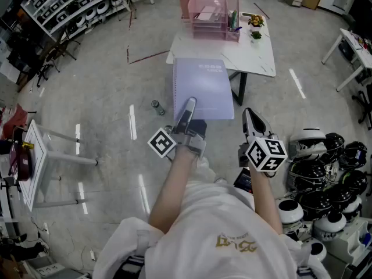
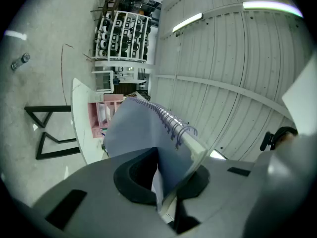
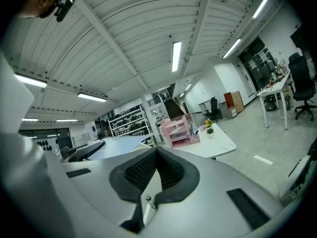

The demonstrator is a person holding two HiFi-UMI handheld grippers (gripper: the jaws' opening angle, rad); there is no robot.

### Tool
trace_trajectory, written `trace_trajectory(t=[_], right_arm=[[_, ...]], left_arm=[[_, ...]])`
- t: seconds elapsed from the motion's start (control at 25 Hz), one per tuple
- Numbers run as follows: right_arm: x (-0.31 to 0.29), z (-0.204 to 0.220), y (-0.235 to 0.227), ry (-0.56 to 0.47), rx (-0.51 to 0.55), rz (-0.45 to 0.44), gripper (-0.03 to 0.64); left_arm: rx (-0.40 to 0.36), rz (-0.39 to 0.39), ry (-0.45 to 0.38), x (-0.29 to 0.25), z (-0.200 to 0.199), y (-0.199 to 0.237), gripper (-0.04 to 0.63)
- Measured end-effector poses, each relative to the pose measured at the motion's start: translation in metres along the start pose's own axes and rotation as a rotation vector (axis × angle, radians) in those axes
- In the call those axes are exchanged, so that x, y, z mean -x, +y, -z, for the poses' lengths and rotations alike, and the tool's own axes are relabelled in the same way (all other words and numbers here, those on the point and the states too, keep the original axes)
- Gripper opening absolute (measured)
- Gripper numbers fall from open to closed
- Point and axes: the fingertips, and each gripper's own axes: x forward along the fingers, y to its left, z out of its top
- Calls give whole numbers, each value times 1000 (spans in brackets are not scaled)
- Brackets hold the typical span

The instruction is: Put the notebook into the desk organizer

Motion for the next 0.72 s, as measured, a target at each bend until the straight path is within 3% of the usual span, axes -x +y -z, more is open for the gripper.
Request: trace_trajectory(t=[0.4,0.72], right_arm=[[8,-4,-6,-34,-27,-24,12],[9,-10,-16,-44,19,12,12]], left_arm=[[5,-15,-7,1,8,4,54],[20,-12,-13,-3,10,2,54]])
